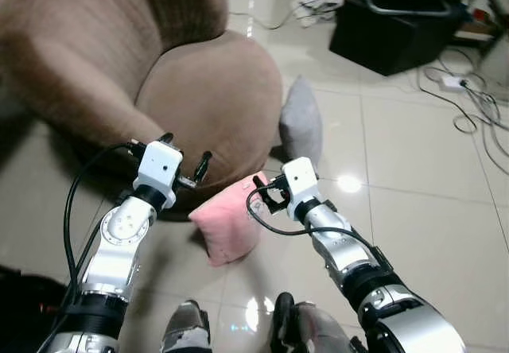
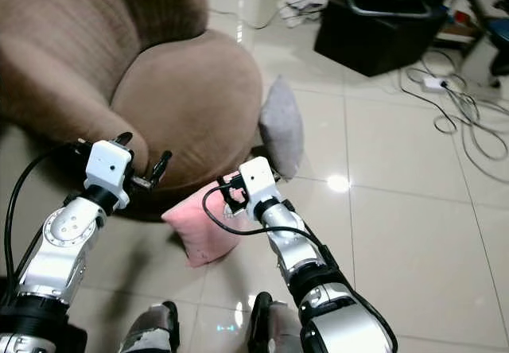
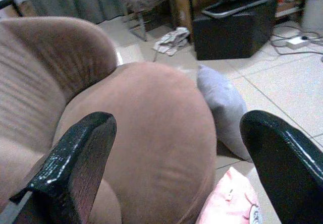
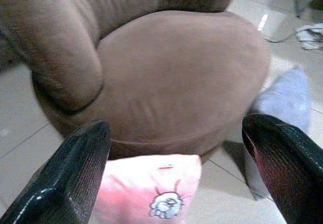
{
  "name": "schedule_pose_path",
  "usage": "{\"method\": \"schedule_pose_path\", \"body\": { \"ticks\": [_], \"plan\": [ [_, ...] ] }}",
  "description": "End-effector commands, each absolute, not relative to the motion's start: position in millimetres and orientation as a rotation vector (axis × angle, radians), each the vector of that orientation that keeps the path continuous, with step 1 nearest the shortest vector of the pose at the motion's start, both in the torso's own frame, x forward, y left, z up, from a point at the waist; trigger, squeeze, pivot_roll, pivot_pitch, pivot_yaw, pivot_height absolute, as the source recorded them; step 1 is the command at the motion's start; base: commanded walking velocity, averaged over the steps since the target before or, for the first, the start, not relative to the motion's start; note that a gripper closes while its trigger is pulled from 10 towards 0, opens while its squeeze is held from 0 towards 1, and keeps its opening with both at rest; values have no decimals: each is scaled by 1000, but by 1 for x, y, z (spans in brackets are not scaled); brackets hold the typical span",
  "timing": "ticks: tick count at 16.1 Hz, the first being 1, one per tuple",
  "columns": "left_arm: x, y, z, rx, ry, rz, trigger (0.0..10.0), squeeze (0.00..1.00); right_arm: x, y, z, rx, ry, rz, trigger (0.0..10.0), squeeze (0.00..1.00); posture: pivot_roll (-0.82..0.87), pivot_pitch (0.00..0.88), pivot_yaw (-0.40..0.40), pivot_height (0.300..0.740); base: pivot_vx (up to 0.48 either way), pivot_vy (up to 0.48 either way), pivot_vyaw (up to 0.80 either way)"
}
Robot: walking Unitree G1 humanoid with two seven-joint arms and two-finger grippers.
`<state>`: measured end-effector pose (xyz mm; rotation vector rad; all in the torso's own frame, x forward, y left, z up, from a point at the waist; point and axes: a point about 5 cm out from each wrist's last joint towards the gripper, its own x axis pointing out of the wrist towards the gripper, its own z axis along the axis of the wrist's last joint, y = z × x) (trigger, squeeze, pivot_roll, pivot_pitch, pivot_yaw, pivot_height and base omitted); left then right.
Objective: Move the pillow to the sofa from floor
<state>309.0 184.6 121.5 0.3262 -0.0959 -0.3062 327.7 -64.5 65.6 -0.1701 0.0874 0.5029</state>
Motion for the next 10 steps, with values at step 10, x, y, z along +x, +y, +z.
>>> {"method": "schedule_pose_path", "body": {
  "ticks": [10],
  "plan": [
    [306,174,111,297,-77,-304,10000,1000,323,-70,61,-165,105,537,10000,0,100,230,-87,722,0,0,228]
  ]
}}
